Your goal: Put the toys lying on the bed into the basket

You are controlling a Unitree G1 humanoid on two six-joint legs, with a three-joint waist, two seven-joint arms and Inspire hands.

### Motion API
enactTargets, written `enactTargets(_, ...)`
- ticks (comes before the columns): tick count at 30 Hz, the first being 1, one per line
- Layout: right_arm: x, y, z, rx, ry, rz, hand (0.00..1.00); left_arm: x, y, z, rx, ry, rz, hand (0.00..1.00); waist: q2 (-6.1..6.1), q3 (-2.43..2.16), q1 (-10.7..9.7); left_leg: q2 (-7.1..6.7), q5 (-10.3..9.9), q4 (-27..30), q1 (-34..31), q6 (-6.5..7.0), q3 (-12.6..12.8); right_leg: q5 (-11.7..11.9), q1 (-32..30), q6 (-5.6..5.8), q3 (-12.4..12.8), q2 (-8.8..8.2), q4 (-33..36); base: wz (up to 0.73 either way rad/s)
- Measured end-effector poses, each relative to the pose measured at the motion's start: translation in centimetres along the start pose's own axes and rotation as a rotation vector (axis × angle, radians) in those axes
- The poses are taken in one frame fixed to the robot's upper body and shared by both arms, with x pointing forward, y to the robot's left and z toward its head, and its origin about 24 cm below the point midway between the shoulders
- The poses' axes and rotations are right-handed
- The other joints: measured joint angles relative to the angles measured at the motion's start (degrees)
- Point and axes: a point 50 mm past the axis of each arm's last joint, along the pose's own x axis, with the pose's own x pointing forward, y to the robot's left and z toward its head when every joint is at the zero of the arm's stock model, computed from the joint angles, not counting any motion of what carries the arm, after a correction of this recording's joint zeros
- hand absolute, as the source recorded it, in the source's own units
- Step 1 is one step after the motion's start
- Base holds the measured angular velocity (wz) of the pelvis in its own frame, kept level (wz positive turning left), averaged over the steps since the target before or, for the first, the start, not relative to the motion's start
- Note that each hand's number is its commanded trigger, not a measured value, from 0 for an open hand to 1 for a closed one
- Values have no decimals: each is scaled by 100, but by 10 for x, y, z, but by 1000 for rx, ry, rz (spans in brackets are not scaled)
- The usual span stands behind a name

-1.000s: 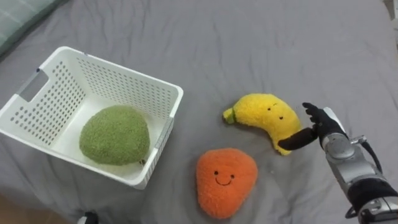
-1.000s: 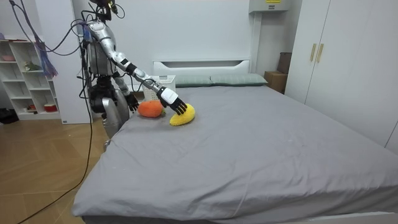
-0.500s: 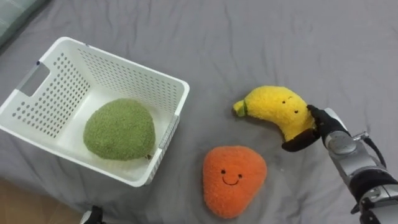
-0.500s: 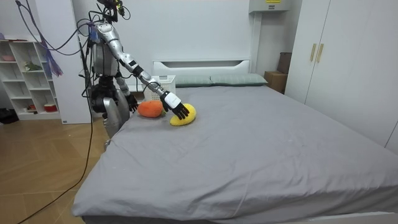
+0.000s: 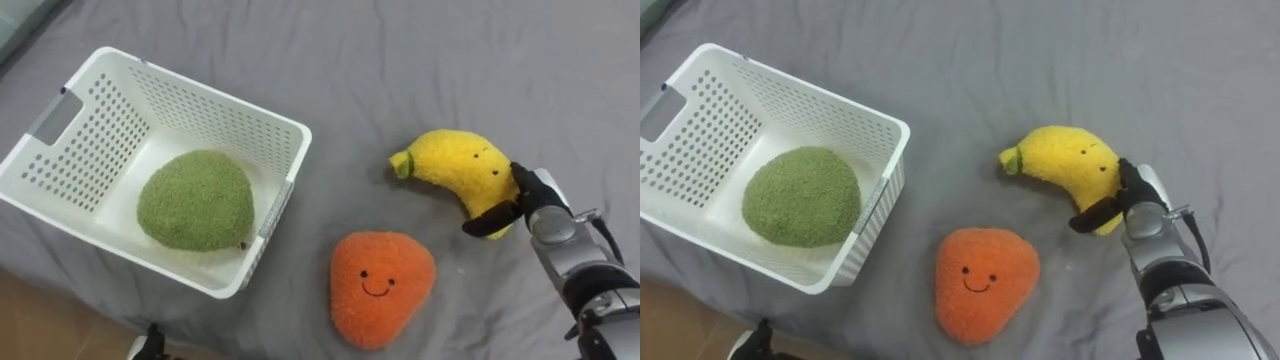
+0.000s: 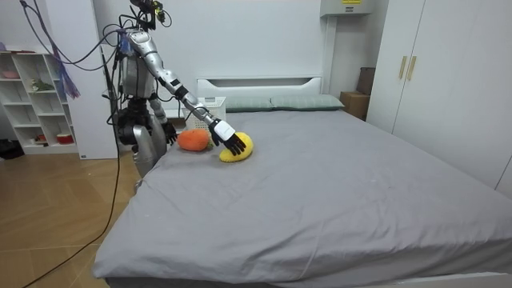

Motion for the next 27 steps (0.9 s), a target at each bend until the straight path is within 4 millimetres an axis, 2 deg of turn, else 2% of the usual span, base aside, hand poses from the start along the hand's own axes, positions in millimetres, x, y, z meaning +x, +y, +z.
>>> enactTargets(5,0,-2,-1,-5,4,-42,0,0,0,2,-1,-14,1,0,-12,13,71,-4,0,9,-9,0,1,0,-2,0,-56,-11,0,0)
enactTargets(8,0,-4,-7,-13,24,-70,0,0,-1,0,-44,-4,-16,0,18,37,158,-6,0,22,-26,0,-25,0,3,0,-188,-26,1,5)
enactTargets(10,0,-7,-7,-11,24,-93,0,0,-2,-2,-76,9,-22,0,74,94,153,-12,0,56,-100,0,-108,0,-14,-1,-320,-36,1,17)
enactTargets(19,0,-11,-4,-48,5,-163,1,-2,-3,-11,-97,33,-25,0,87,98,164,-16,15,194,-428,-8,-277,-9,-200,-13,-581,-38,18,13)
enactTargets(21,0,-11,-3,-47,-9,-172,15,-2,-3,-11,-98,31,-24,0,88,97,183,-18,15,220,-439,-8,-283,-9,-197,-13,-590,-41,18,2)
enactTargets(22,0,-11,-2,-45,-15,-173,42,-2,-2,-10,-99,23,-23,0,90,96,188,-22,15,226,-440,-8,-311,-9,-190,-13,-600,-44,18,4)
enactTargets(23,-1,-11,-3,-43,-17,-174,76,-2,-2,-10,-99,18,-23,0,93,94,186,-23,15,228,-440,-8,-323,-9,-184,-13,-605,-44,17,8)
enactTargets(24,-1,-11,-4,-41,-15,-178,100,-2,-1,-9,-90,9,-23,0,101,90,188,-25,15,232,-440,-8,-343,-9,-174,-13,-610,-44,19,8)
enactTargets(27,-2,-11,-10,-36,-5,-204,100,-2,-1,-6,-81,-5,-24,0,109,85,226,-27,15,239,-444,-8,-349,-9,-173,-13,-620,-47,18,2)
